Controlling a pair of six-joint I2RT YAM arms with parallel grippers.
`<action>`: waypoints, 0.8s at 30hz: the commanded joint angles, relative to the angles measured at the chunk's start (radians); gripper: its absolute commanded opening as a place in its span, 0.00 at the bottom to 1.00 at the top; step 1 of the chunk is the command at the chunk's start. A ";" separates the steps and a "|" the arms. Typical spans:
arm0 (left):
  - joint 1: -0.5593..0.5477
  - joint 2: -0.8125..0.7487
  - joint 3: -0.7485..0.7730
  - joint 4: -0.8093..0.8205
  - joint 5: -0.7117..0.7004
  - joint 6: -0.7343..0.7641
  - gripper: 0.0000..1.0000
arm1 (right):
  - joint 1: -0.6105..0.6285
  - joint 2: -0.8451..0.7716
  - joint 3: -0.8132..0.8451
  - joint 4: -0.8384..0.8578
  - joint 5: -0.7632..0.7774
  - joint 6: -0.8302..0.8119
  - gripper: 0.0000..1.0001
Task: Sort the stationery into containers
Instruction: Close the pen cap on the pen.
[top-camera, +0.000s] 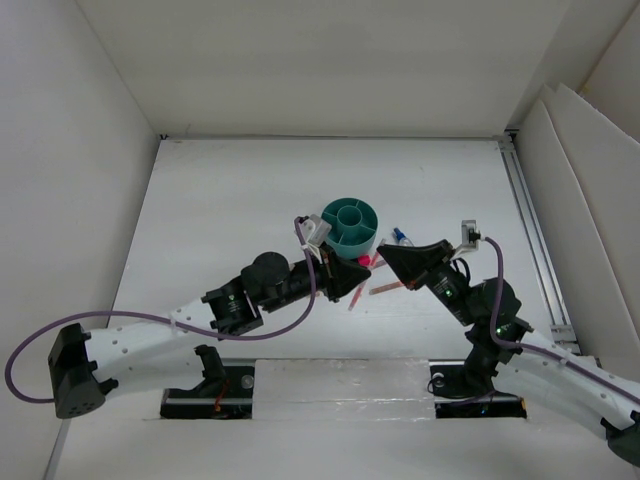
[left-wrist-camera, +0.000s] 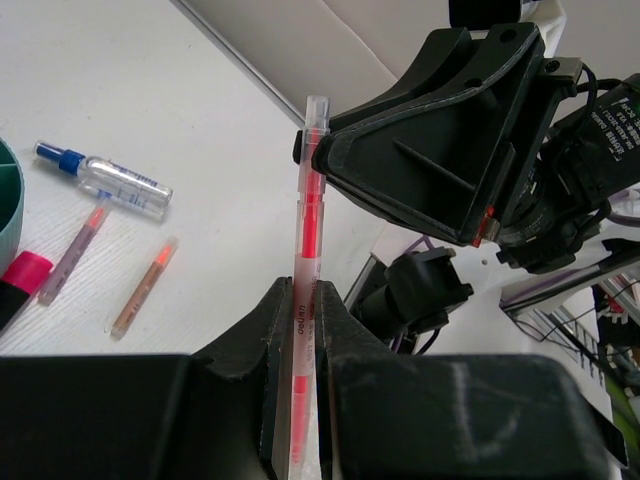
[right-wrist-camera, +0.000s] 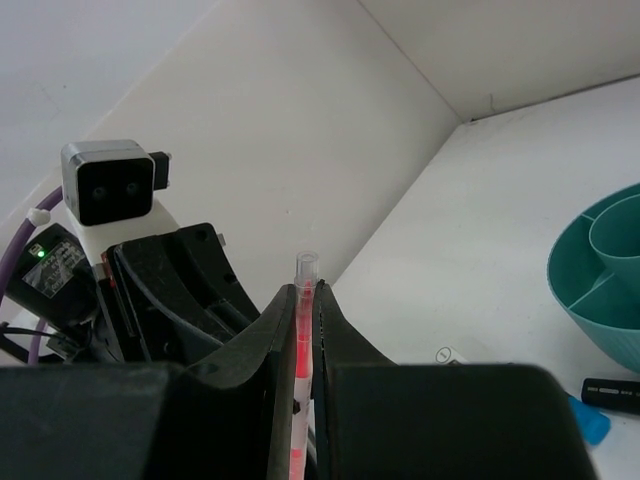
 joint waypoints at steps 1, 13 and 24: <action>0.003 -0.042 0.061 0.083 -0.047 0.005 0.00 | -0.002 0.000 -0.017 0.016 -0.052 -0.026 0.02; 0.003 -0.051 0.070 0.060 -0.065 0.002 0.00 | -0.002 -0.009 -0.017 -0.003 -0.043 -0.069 0.00; 0.003 -0.011 0.124 -0.025 -0.074 -0.046 0.00 | -0.002 0.030 -0.027 -0.003 -0.014 -0.138 0.00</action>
